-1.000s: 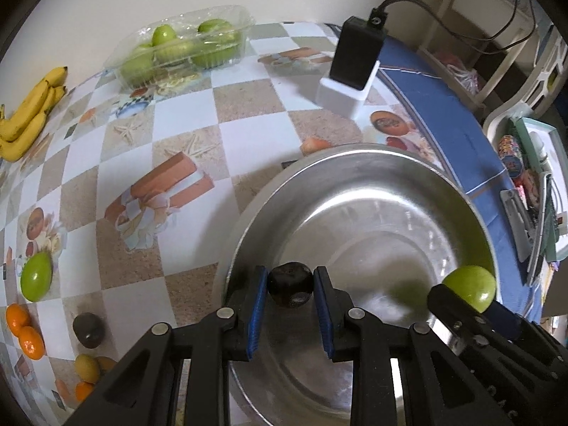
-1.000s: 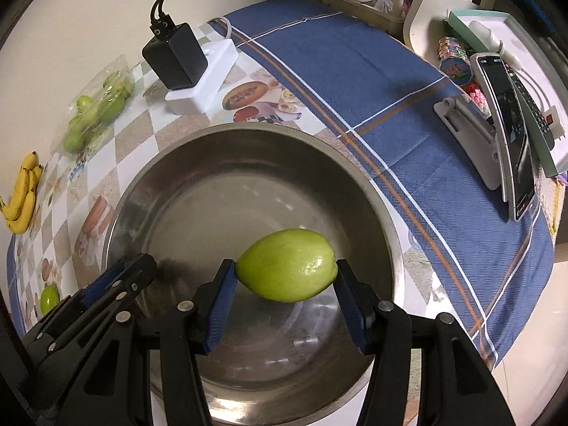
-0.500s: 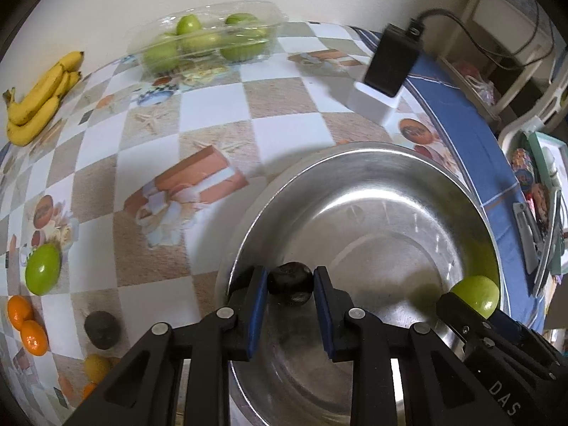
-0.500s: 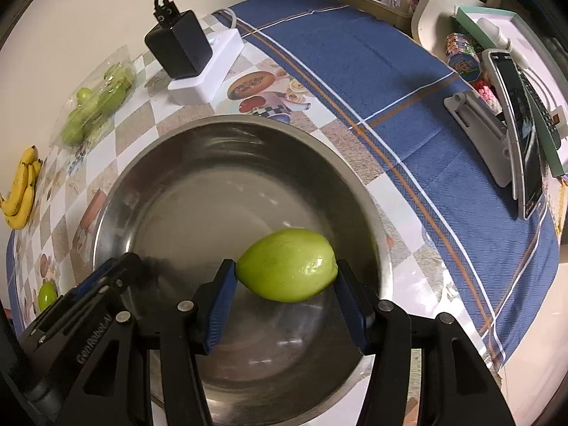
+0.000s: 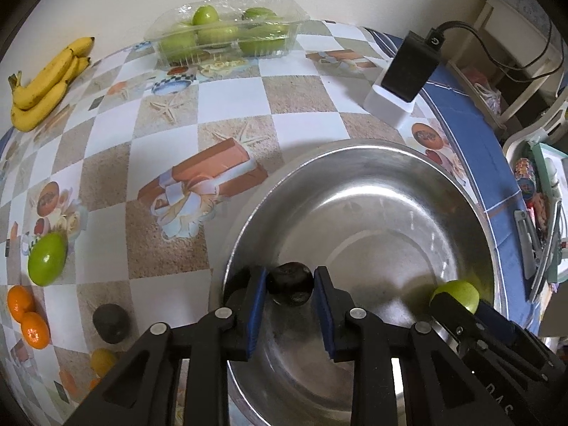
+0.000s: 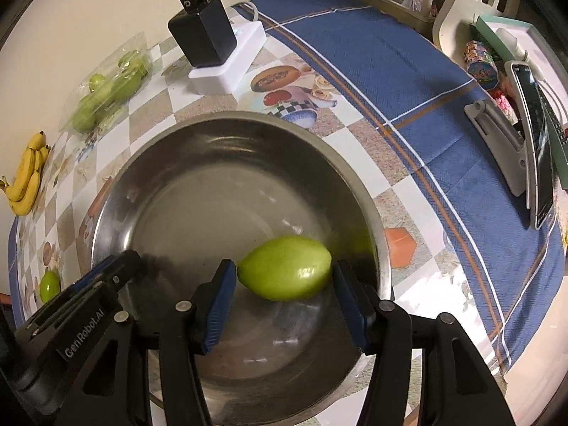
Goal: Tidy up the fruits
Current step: 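Lower the green fruit into the tray and open the right gripper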
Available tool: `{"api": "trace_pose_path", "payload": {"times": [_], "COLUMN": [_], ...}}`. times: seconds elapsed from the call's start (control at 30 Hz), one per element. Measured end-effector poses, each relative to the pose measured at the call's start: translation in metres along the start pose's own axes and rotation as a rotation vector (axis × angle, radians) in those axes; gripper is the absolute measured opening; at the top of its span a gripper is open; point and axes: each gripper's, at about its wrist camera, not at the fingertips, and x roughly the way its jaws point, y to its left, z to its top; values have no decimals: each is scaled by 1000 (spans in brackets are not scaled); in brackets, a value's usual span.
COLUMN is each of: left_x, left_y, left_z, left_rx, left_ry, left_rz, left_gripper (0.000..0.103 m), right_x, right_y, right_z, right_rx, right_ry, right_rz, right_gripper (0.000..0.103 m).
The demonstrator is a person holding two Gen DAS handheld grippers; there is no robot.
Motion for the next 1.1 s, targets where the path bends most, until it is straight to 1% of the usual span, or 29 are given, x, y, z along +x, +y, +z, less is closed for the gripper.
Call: {"api": "trace_pose_path", "payload": {"times": [0.1, 0.27, 0.33, 0.37, 0.43, 0.47, 0.5, 0.53, 0.57, 0.6, 0.63, 0.67, 0.7, 0.73, 0.77, 1.0, 1.07, 1.1], "left_x": [-5, -22, -29, -33, -39, -43, -45, -48, -50, -51, -51, -51, -51, -50, -50, -45, -44, -44], "left_y": [-4, -6, -5, -3, 2, 6, 10, 14, 20, 26, 31, 36, 42, 48, 52, 76, 80, 81], "left_z": [0, 0, 0, 0, 0, -1, -2, -2, -3, -4, -5, -5, -5, -6, -7, -16, -18, -18], "left_rx": [0, 0, -2, -5, -17, -21, -27, -33, -42, -50, -60, -69, -81, -93, -100, -152, -157, -159], "left_ry": [-6, -32, -45, -53, -73, -86, -98, -107, -118, -125, -132, -136, -139, -140, -140, -131, -128, -127], "left_rz": [-27, -49, -42, -27, 21, 44, 67, 89, 122, 144, 167, 187, 210, 228, 238, 291, 297, 300], "left_gripper": [57, 58, 63, 64, 74, 76, 81, 86, 88, 94, 100, 102, 103, 103, 103, 103, 103, 103], "right_x": [-5, -17, -22, -24, -25, -25, -24, -22, -20, -19, -18, -17, -15, -13, -10, 5, 6, 6], "right_y": [1, -5, -8, -8, -8, -7, -6, -4, -3, -1, 0, 2, 4, 5, 7, 16, 19, 20], "right_z": [2, 3, 2, 2, 2, 2, 1, 1, 0, -1, -2, -3, -4, -5, -6, -10, -9, -10], "right_rx": [1, 14, 18, 19, 14, 10, 5, 0, -6, -11, -18, -26, -32, -37, -42, -76, -81, -84], "right_ry": [-12, -45, -59, -64, -65, -63, -60, -54, -47, -44, -41, -39, -36, -35, -31, -2, -9, -15], "right_rz": [7, 16, 17, 16, 18, 19, 20, 21, 21, 21, 21, 20, 20, 19, 18, 1, 0, -2], "right_gripper": [60, 60, 60, 60, 60, 60, 60, 66, 71, 78, 79, 79, 80, 84, 85, 86, 100, 103]}}
